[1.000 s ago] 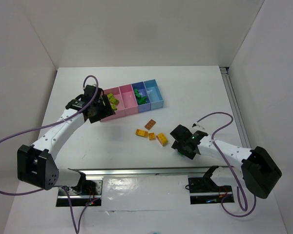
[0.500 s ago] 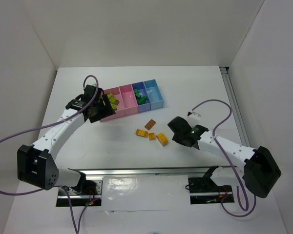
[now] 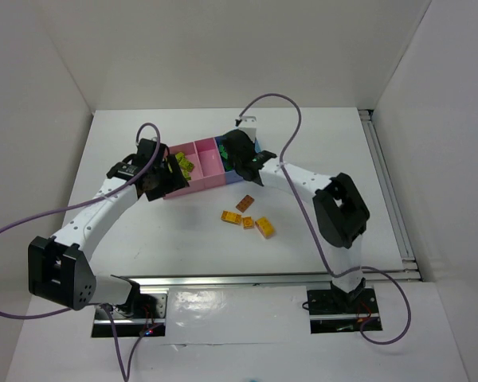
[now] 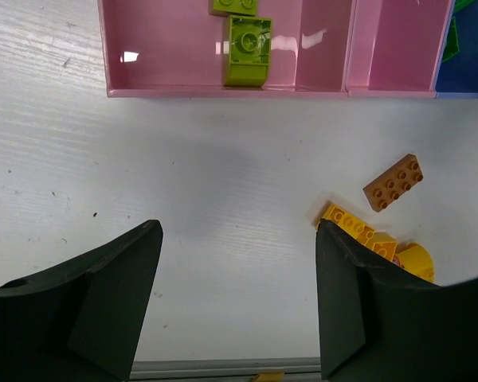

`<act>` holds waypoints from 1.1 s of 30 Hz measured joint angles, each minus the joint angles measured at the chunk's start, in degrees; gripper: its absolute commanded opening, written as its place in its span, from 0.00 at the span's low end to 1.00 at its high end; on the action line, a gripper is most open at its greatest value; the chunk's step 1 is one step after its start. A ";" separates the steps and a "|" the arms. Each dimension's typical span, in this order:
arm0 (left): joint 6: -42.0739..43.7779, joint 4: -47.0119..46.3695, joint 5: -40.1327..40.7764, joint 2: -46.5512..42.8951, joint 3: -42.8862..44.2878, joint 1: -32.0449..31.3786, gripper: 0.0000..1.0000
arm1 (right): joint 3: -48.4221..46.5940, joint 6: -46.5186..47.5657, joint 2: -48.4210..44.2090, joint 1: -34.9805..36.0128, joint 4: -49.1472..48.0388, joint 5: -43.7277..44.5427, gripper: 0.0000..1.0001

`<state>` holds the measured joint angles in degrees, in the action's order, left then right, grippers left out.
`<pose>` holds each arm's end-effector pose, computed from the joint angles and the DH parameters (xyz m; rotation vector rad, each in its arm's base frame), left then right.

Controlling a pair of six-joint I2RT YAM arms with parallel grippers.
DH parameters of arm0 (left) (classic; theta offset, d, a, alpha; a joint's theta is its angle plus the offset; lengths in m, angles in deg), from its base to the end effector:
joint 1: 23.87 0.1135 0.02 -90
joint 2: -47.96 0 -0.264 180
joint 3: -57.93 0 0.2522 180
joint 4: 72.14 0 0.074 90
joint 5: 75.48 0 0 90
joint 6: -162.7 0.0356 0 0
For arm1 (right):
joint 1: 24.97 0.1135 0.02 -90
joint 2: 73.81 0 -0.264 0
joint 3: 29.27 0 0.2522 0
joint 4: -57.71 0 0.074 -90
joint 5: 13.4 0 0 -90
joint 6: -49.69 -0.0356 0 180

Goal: Sort the legos into containers by color

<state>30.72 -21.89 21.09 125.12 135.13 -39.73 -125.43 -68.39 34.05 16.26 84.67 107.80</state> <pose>0.2738 -0.0736 0.2870 -0.6065 2.3880 -0.3073 0.3352 0.2692 0.2484 0.0398 2.1356 0.0924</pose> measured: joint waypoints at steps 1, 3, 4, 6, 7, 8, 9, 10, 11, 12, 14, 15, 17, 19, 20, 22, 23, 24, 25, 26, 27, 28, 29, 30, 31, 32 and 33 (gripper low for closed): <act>-0.02 0.07 -0.07 0.00 0.00 0.04 0.81 | -2.49 0.96 2.45 -0.24 -0.63 -0.46 0.38; -0.04 0.24 -0.13 -0.04 0.00 0.28 0.81 | -8.63 2.47 7.56 -1.11 -0.98 -1.66 0.43; -0.02 0.33 -0.20 -0.07 0.00 0.44 0.81 | -11.65 2.84 9.90 -1.60 -0.76 -2.27 0.60; 0.00 0.46 -0.46 -0.11 0.00 0.90 0.81 | -19.45 3.80 15.17 -2.80 -0.66 -3.69 0.71; 0.04 0.46 -0.57 -0.13 0.00 1.11 0.81 | -22.47 3.91 17.25 -3.37 -0.55 -4.26 0.74; 0.07 0.48 -0.66 -0.13 0.00 1.22 0.81 | -25.33 4.17 19.02 -3.78 0.04 -4.57 0.75; 0.11 0.48 -0.74 -0.13 0.00 1.36 0.81 | -27.21 4.52 20.11 -4.07 0.17 -4.96 0.75; 0.24 0.50 -0.76 -0.13 0.00 1.40 0.81 | -27.78 4.87 20.35 -4.52 0.17 -5.38 0.75; 0.28 0.50 -0.79 -0.13 0.00 1.46 0.81 | -27.36 5.05 20.09 -4.79 0.31 -5.33 0.75; 0.44 0.50 -0.90 -0.13 0.00 1.46 0.81 | -25.92 5.14 18.97 -4.98 -0.37 -5.53 0.72; 1.05 0.44 -0.94 -0.13 0.00 1.46 0.81 | -20.39 5.44 14.84 -5.01 -1.09 -6.05 0.69; 1.20 0.44 -0.96 -0.13 0.00 1.46 0.81 | -17.11 5.46 12.24 -4.98 -1.64 -6.19 0.68; 1.31 0.31 -1.01 -0.13 0.00 1.46 0.81 | -8.37 5.33 4.72 -4.85 -2.67 -6.49 0.66; 1.33 0.28 -0.98 -0.11 0.00 1.46 0.81 | -0.20 4.96 -3.19 -4.83 -3.98 -6.49 0.66; 1.36 0.17 -1.07 -0.11 0.00 1.46 0.81 | 3.91 4.74 -7.54 -4.83 -4.31 -6.56 0.66; 1.46 -0.26 -1.20 -0.09 -0.02 1.46 0.81 | 11.13 4.11 -14.60 -4.83 -5.51 -7.15 0.71; 1.49 -0.55 -1.31 0.00 -0.04 1.46 0.81 | 14.86 3.87 -18.01 -4.83 -5.53 -7.85 0.74; 1.51 -0.76 -1.36 0.11 -0.04 1.46 0.81 | 17.88 3.67 -20.39 -4.85 -5.62 -8.57 0.81; 1.51 -0.94 -1.49 0.28 -0.04 1.46 0.81 | 21.16 3.65 -22.49 -4.83 -5.57 -9.57 0.85; 1.51 -1.01 -1.60 0.50 -0.04 1.46 0.81 | 23.69 3.63 -23.69 -4.74 -5.31 -10.78 0.88; 1.51 -1.07 -1.66 0.72 -0.04 1.46 0.81 | 26.03 3.74 -24.30 -4.66 -5.05 -12.44 0.90; 1.51 -1.16 -1.90 1.01 -0.04 1.46 0.81 | 28.28 3.96 -24.50 -4.44 -4.90 -13.70 0.92; 1.51 -1.27 -2.05 1.22 -0.04 1.46 0.81 | 30.51 4.17 -24.59 -4.20 -4.59 -15.08 0.93; 1.51 -1.40 -2.23 1.42 -0.04 1.46 0.81 | 32.68 4.52 -24.70 -3.93 -4.28 -16.52 0.93; 1.51 -1.46 -2.40 1.57 -0.04 1.46 0.81 | 34.67 4.92 -24.87 -3.65 -3.58 -17.94 0.93; 1.51 -1.49 -2.47 1.64 -0.04 1.46 0.81 | 36.28 5.27 -25.18 -3.43 -2.89 -19.45 0.93; 1.51 -1.53 -2.60 1.73 -0.07 1.46 0.81 | 37.29 5.60 -25.46 -3.28 -2.36 -20.72 0.93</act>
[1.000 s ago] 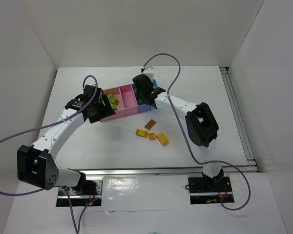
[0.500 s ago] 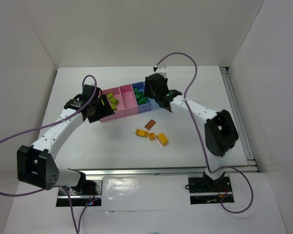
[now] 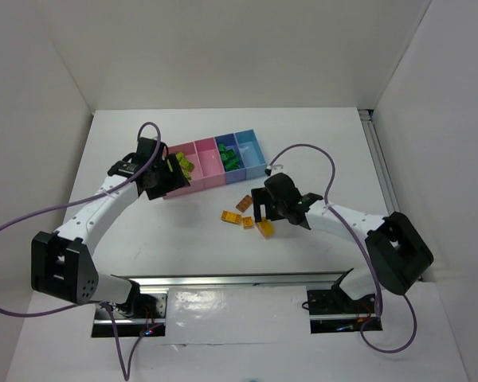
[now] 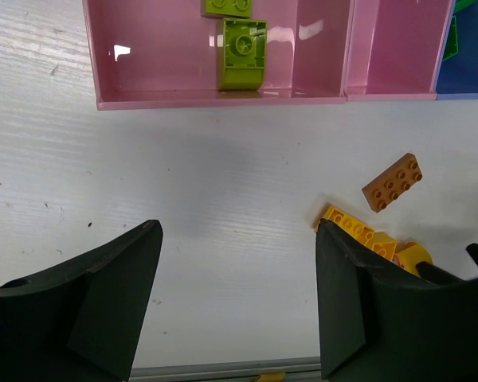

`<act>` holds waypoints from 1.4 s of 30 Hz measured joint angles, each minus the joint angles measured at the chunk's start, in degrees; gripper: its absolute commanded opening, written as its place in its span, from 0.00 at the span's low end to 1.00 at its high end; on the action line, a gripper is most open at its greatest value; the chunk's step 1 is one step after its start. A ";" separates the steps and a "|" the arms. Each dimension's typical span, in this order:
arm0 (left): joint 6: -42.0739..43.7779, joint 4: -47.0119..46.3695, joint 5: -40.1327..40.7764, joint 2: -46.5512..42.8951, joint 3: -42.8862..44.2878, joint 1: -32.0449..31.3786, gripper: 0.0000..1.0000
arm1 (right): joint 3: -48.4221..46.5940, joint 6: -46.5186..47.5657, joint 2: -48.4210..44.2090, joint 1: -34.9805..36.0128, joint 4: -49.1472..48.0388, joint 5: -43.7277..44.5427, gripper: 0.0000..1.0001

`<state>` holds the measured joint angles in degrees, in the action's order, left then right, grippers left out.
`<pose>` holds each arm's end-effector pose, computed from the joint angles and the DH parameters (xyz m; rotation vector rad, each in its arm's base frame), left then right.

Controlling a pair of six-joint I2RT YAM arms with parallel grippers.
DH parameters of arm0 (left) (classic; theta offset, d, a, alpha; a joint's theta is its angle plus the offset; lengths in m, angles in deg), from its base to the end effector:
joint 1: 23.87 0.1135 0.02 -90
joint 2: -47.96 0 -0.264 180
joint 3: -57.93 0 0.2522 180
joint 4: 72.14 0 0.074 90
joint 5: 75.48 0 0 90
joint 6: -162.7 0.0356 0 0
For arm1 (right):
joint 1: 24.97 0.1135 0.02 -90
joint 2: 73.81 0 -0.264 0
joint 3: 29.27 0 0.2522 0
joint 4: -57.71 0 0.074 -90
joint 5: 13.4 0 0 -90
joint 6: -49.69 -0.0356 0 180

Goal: Sort the legos into containers by color

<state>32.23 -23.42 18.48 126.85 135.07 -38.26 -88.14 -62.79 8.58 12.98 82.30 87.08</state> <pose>0.2824 -0.0699 0.2804 -0.5891 2.4073 -0.3342 0.2319 0.1727 0.1934 -0.2404 2.3979 0.2730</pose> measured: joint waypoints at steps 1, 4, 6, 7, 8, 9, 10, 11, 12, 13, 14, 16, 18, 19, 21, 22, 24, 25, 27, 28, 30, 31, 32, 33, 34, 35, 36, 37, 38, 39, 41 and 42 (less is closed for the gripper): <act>0.00 -0.02 -0.17 0.07 0.00 0.00 0.81 | 0.72 0.35 -0.31 0.13 0.46 -1.49 0.93; 0.00 -0.11 -0.59 0.11 0.00 0.00 0.81 | 1.05 1.31 -0.55 0.17 0.87 -4.83 0.84; 0.02 -0.20 -0.92 0.13 0.00 -0.04 0.81 | 1.11 1.53 -0.37 0.35 0.92 -6.27 0.80; 0.00 -0.24 -0.98 0.20 0.00 -0.07 0.81 | 1.22 1.60 -0.26 0.57 0.92 -6.91 0.78; 0.00 -0.28 -1.09 0.33 0.00 -0.07 0.81 | 1.38 1.66 -0.09 0.90 0.92 -7.30 0.78; 0.00 -0.31 -1.18 0.50 0.00 -0.07 0.81 | 1.55 1.60 0.11 1.25 0.90 -7.74 0.76; 0.00 -0.28 -1.27 0.66 0.00 -0.07 0.81 | 1.66 1.60 0.35 1.55 1.01 -8.13 0.72; 0.00 -0.28 -1.29 0.76 0.00 -0.07 0.81 | 1.75 1.60 0.63 1.92 1.05 -8.35 0.70; 0.00 -0.28 -1.31 0.81 0.00 -0.07 0.81 | 1.84 1.49 0.81 2.25 1.03 -8.35 0.68; 0.00 -0.28 -1.31 0.81 0.00 -0.07 0.81 | 1.97 1.38 0.92 2.56 1.07 -8.28 0.66; 0.00 -0.28 -1.31 0.83 0.00 -0.07 0.81 | 2.01 1.38 1.01 2.89 1.27 -8.20 0.65; 0.00 -0.31 -1.31 0.92 0.00 -0.07 0.81 | 2.01 1.29 1.44 3.54 1.68 -7.72 0.56; 0.00 -0.37 -1.31 1.07 0.00 -0.07 0.81 | 2.01 1.07 1.77 4.09 2.71 -6.86 0.44; 0.00 -0.44 -1.31 1.20 0.00 -0.07 0.81 | 1.99 0.94 1.86 4.31 3.28 -6.32 0.40; 0.00 -0.61 -1.31 1.51 0.00 -0.07 0.81 | 1.51 0.31 1.86 4.66 4.24 -4.87 0.34; 0.00 -0.70 -1.36 1.64 0.00 -0.07 0.81 | 1.22 0.02 1.86 4.70 4.81 -4.11 0.33; 0.02 -0.74 -1.44 1.75 -0.04 -0.07 0.81 | 0.44 -0.24 1.79 4.76 6.47 -2.05 0.33; 0.07 -0.94 -1.49 1.77 -0.17 -0.07 0.81 | -0.70 -0.37 1.79 4.76 8.02 -0.83 0.33; 0.26 -1.53 -1.75 1.84 -0.72 -0.09 0.82 | -3.06 -0.28 1.79 4.76 9.40 0.20 0.33; 0.46 -1.62 -1.77 1.95 -0.96 -0.09 0.82 | -5.49 0.09 1.99 4.74 10.71 0.52 0.33; 1.07 -1.86 -1.73 2.12 -1.51 -0.09 0.82 | -10.62 0.90 2.93 4.66 11.34 0.87 0.33; 1.25 -1.99 -1.64 2.14 -1.81 -0.11 0.83 | -13.92 1.36 3.89 4.66 11.37 0.87 0.33; 1.29 -1.99 -1.36 2.14 -2.03 -0.11 0.83 | -17.35 1.79 5.16 4.63 11.17 0.79 0.33; 1.27 -1.97 -1.05 2.14 -2.23 -0.11 0.83 | -20.44 2.16 6.58 4.63 10.78 0.74 0.33; 1.27 -1.88 -0.63 2.14 -2.27 -0.11 0.83 | -23.71 2.54 8.22 4.63 10.47 0.68 0.33; 1.18 -1.81 -0.09 2.12 -2.29 -0.13 0.83 | -26.60 2.71 9.92 4.63 10.38 0.68 0.33; 1.03 -1.70 0.63 2.03 -2.29 -0.15 0.83 | -29.64 2.97 12.11 4.63 9.97 0.63 0.33; 0.96 -1.44 1.27 1.84 -2.29 -0.13 0.83 | -32.72 3.30 14.51 4.63 9.38 0.59 0.34; 0.94 -1.25 1.84 1.53 -2.32 -0.04 0.83 | -35.54 3.58 16.81 4.63 9.44 0.66 0.35; 0.87 -1.05 2.23 1.03 -2.38 0.11 0.83 | -38.47 3.96 19.47 4.63 9.33 0.59 0.36; 0.79 -0.68 2.89 -0.50 -2.73 0.61 0.83 | -45.16 4.50 25.35 4.59 9.29 0.52 0.36; 0.81 -0.39 3.19 -1.20 -2.80 0.94 0.83 | -48.50 4.81 28.46 4.59 9.33 0.44 0.36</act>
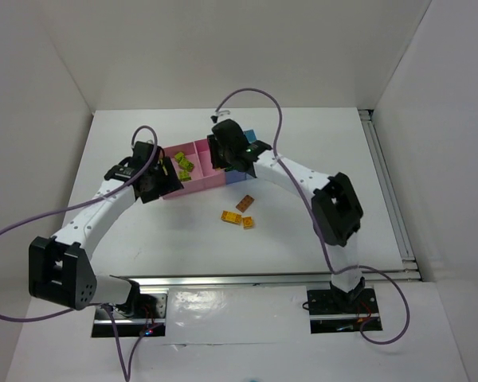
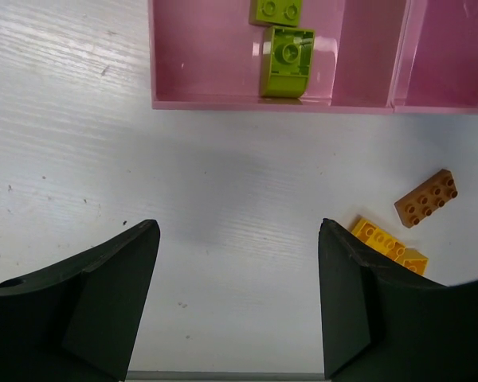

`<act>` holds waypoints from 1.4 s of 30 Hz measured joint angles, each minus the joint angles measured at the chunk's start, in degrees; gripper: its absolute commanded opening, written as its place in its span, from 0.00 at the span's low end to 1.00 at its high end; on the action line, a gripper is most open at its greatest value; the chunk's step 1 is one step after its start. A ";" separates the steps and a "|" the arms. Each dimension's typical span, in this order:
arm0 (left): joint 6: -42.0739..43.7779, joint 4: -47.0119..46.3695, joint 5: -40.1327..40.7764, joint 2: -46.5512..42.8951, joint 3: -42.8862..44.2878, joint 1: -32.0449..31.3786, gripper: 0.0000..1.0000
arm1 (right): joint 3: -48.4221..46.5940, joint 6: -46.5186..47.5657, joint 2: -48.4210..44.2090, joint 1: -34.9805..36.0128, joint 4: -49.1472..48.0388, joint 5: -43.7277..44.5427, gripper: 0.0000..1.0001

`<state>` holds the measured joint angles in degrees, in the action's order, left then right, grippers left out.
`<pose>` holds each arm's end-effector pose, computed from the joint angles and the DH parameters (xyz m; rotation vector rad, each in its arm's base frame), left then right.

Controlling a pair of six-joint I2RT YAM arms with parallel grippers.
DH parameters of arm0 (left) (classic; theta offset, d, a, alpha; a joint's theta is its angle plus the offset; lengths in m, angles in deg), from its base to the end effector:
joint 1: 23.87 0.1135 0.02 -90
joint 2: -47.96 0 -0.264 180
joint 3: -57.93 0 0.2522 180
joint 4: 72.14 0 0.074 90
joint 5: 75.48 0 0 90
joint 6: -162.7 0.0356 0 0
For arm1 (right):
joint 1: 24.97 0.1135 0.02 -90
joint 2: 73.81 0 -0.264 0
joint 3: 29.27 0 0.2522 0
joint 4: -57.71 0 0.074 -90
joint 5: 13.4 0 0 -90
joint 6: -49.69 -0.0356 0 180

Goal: Sort the legos into containers by color

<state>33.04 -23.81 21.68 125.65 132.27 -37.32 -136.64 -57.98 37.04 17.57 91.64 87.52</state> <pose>0.2765 -0.0616 0.2709 -0.6145 2.4019 -0.2463 0.3378 0.3008 0.2787 -0.3778 2.2029 0.3687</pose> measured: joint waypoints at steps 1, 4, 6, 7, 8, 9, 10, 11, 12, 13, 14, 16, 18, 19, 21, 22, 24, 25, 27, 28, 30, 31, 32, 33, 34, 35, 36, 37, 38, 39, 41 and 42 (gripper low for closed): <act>0.00 0.20 0.24 -0.63 0.00 0.33 0.83 | -2.95 0.35 2.67 0.00 -0.09 0.13 0.37; 0.04 0.50 0.66 -1.57 0.00 1.31 0.83 | -11.80 1.09 10.67 -0.04 0.35 0.28 0.63; 0.17 0.68 0.76 -1.77 -0.22 1.88 0.83 | -16.72 1.44 14.49 -0.22 1.16 0.76 0.69; 0.24 0.81 0.81 -1.79 -0.35 2.19 0.83 | -19.30 1.57 16.39 -0.22 1.66 1.22 0.69; 0.31 0.96 0.90 -1.79 -0.46 2.32 0.83 | -20.61 1.70 17.29 -0.22 1.88 1.77 0.69; 0.39 1.09 0.94 -1.79 -0.59 2.58 0.83 | -20.76 1.68 17.55 -0.22 2.05 2.27 0.69; 0.44 1.25 0.96 -1.81 -0.70 2.78 0.83 | -20.31 1.70 17.22 -0.22 2.12 2.82 0.69; 0.44 1.40 0.96 -1.84 -0.74 2.99 0.83 | -18.60 1.70 16.17 -0.22 1.53 3.37 0.69; 0.46 1.42 0.96 -1.84 -0.81 3.19 0.83 | -14.84 1.73 13.94 -0.22 0.22 3.85 0.69; 0.46 1.42 1.01 -1.95 -0.85 3.48 0.83 | -9.73 1.68 10.73 -0.22 -0.98 4.26 0.69; 0.46 1.33 1.05 -2.16 -1.01 3.67 0.83 | -4.76 1.68 7.39 -0.22 -1.14 4.72 0.71; 0.46 1.38 1.14 -2.99 -1.40 4.13 0.83 | 6.08 0.83 -0.35 -0.22 -2.34 5.38 0.74; 0.46 1.20 1.09 -3.96 -1.79 4.50 0.82 | 15.15 -0.37 -7.50 -0.22 -3.04 5.97 0.77; 0.46 1.20 1.07 -4.28 -1.88 4.61 0.82 | 19.58 -1.22 -10.86 -0.22 -3.82 5.95 0.79; 0.48 1.01 0.72 -4.52 -1.90 4.83 0.82 | 28.22 -3.13 -17.05 -0.20 -4.50 5.68 0.86; 0.46 0.92 0.46 -4.52 -1.90 4.94 0.82 | 31.41 -4.09 -19.04 -0.20 -4.55 5.46 0.88; 0.48 0.42 -0.09 -4.52 -2.23 5.07 0.81 | 36.70 -5.53 -21.49 -0.13 -4.44 4.57 0.91; 0.46 0.15 -0.39 -4.52 -2.49 5.14 0.81 | 38.77 -6.32 -22.01 0.07 -4.42 4.11 0.92; 0.44 -0.48 -1.22 -4.52 -3.34 5.18 0.81 | 41.70 -7.26 -22.10 0.63 -4.22 3.13 0.93; 0.39 -0.63 -1.70 -4.52 -3.78 5.18 0.81 | 42.82 -7.78 -22.10 1.09 -4.17 2.49 0.93; 0.37 -0.83 -2.43 -4.50 -4.39 5.18 0.81 | 43.69 -8.26 -22.08 1.84 -4.17 1.18 0.93; 0.37 -0.81 -2.73 -4.50 -4.52 5.18 0.81 | 43.69 -8.46 -21.99 2.19 -4.28 0.57 0.93; 0.37 -0.90 -3.04 -4.50 -4.59 5.18 0.81 | 43.65 -8.50 -21.99 2.51 -4.59 0.15 0.92; 0.37 -1.05 -3.21 -4.50 -4.61 5.18 0.81 | 43.50 -8.57 -21.86 2.78 -4.70 -0.22 0.92; 0.35 -1.27 -3.45 -4.50 -4.61 5.18 0.81 | 43.21 -8.68 -21.62 3.06 -4.81 -0.52 0.90; 0.35 -1.53 -3.54 -4.50 -4.61 5.18 0.81 | 42.97 -8.70 -21.27 3.28 -4.98 -0.70 0.89; 0.35 -1.73 -3.69 -4.50 -4.61 5.18 0.80 | 42.82 -8.87 -20.81 3.50 -5.20 -0.83 0.89; 0.35 -1.81 -3.89 -4.50 -4.61 5.18 0.80 | 42.75 -9.05 -20.48 3.63 -5.20 -0.87 0.85; 0.35 -1.86 -4.07 -4.50 -4.61 5.18 0.80 | 42.75 -9.14 -20.11 3.74 -5.18 -1.01 0.84; 0.35 -1.92 -4.17 -4.50 -4.61 5.18 0.80 | 42.75 -9.35 -19.58 3.82 -5.18 -1.09 0.82; 0.35 -2.01 -4.37 -4.50 -4.61 5.18 0.80 | 42.73 -9.53 -18.69 3.82 -5.22 -1.16 0.78; 0.35 -2.05 -4.48 -4.50 -4.61 5.18 0.80 | 42.73 -9.57 -18.23 3.82 -5.22 -1.18 0.75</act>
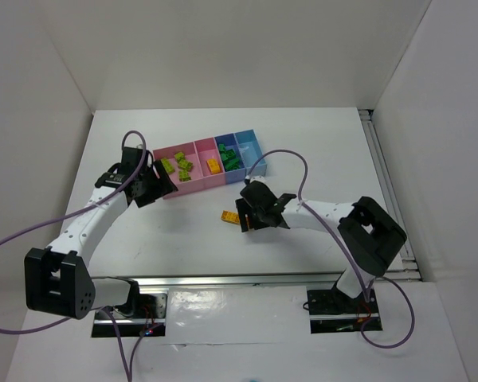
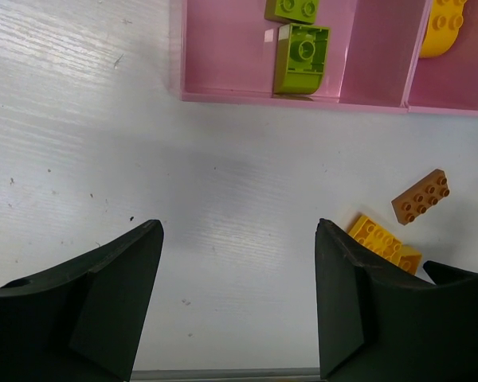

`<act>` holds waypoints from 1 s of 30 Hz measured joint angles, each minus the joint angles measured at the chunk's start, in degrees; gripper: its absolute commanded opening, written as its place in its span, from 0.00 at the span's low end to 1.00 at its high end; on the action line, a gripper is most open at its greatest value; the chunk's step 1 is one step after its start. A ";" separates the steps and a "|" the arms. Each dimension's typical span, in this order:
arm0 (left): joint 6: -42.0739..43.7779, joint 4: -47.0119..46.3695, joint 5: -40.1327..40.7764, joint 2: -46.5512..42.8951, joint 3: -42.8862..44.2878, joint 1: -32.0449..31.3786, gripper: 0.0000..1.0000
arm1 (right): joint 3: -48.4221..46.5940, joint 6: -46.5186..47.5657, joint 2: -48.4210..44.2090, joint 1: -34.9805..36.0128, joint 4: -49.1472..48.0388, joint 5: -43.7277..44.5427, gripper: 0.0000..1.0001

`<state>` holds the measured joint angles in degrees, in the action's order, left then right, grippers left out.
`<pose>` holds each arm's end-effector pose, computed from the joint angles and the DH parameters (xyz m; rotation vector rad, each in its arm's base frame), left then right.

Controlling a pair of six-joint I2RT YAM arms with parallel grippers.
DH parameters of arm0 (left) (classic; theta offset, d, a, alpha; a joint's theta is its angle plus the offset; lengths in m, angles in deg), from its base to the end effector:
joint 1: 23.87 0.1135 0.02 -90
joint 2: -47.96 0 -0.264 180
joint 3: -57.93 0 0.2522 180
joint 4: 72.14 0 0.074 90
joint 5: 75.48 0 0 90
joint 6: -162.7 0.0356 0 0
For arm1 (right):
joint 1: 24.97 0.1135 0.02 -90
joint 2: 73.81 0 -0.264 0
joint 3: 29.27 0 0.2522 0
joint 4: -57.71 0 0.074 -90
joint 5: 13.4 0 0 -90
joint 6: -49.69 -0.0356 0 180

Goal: Sort the legos into containers by color

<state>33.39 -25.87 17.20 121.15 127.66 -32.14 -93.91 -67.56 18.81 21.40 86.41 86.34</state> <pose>0.2637 -0.0366 0.2674 -0.6792 2.3670 -0.3115 0.2215 0.2236 0.1677 -0.3612 2.5380 0.2847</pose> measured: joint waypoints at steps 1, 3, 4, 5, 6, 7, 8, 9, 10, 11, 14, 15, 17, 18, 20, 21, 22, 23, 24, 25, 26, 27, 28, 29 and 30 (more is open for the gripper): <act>0.00 -0.02 -0.02 0.00 0.00 0.00 0.80 | 0.00 0.02 0.48 0.00 0.00 -0.04 0.72; 0.00 -0.02 -0.04 0.00 0.00 0.00 0.80 | 0.00 -0.20 1.33 0.00 0.00 -0.13 0.67; 0.00 0.00 -0.04 0.00 0.00 0.00 0.80 | -0.02 -0.22 1.60 0.00 0.00 -0.13 0.55; 0.00 0.00 -0.04 0.00 0.00 0.00 0.80 | -0.02 -0.11 1.70 0.00 0.00 -0.13 0.49; 0.00 -0.02 -0.04 0.00 0.00 0.00 0.80 | -0.09 -0.17 1.70 0.07 0.04 -0.07 0.44; 0.00 -0.02 -0.04 0.00 0.00 0.00 0.80 | -0.24 -0.17 1.70 0.09 0.04 0.13 0.38; 0.00 -0.02 -0.04 0.00 0.00 0.00 0.80 | -0.57 -0.22 1.70 0.17 0.11 0.42 0.30; 0.00 -0.02 -0.04 0.00 0.00 0.00 0.80 | -0.85 -0.15 1.70 0.26 0.13 0.66 0.30; 0.00 -0.02 -0.04 0.00 0.00 0.00 0.80 | -1.36 -0.31 1.68 0.33 0.24 1.07 0.29; 0.00 -0.02 -0.09 0.00 0.00 0.00 0.80 | -1.86 -0.35 1.57 0.37 0.31 1.60 0.29; 0.02 -0.20 -0.81 0.20 0.00 0.00 0.80 | -4.07 -0.04 0.81 0.39 0.70 3.30 0.29; 0.04 -0.35 -1.14 0.35 0.00 0.00 0.80 | -5.09 0.22 0.48 0.37 0.83 3.80 0.29; 0.04 -0.46 -1.53 0.72 0.00 0.00 0.80 | -7.91 1.42 0.26 0.37 1.07 4.96 0.29; 0.04 -0.46 -1.62 0.87 0.00 0.00 0.80 | -9.70 2.05 0.28 0.37 1.03 5.55 0.29; 0.09 -0.46 -1.66 0.98 0.00 0.00 0.80 | -14.12 3.61 0.83 0.37 1.44 6.54 0.29; 0.11 -0.46 -1.68 0.98 0.00 0.00 0.80 | -17.33 4.48 1.86 0.37 1.33 7.17 0.29; 0.11 -0.46 -1.66 0.98 0.00 0.00 0.80 | -20.11 5.09 2.86 0.39 1.25 7.67 0.29; 0.15 -0.46 -1.64 0.98 0.00 0.00 0.80 | -22.77 6.05 4.11 0.39 1.01 8.17 0.29; 0.17 -0.44 -1.57 0.98 0.00 0.00 0.80 | -26.18 6.62 6.01 0.39 0.48 8.52 0.29; 0.17 -0.44 -1.53 0.98 0.00 0.00 0.80 | -29.09 7.37 7.74 0.39 0.31 8.92 0.29; 0.20 -0.44 -1.51 0.98 0.00 0.00 0.80 | -31.89 8.00 9.62 0.39 0.26 9.07 0.29; 0.20 -0.42 -1.49 0.98 0.00 0.00 0.80 | -35.01 8.70 12.04 0.39 0.33 9.25 0.29; 0.20 -0.37 -1.44 0.98 0.00 0.00 0.80 | -37.29 9.14 13.94 0.39 0.35 9.27 0.29; 0.22 -0.35 -1.36 0.96 0.00 0.00 0.80 | -39.98 9.66 16.11 0.39 0.74 9.33 0.29; 0.28 -0.35 -1.29 0.96 0.00 0.00 0.80 | -42.82 10.25 18.58 0.39 0.85 9.44 0.29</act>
<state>33.67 -26.22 15.91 122.11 127.66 -32.14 -136.73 -57.31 37.39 21.79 87.27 95.78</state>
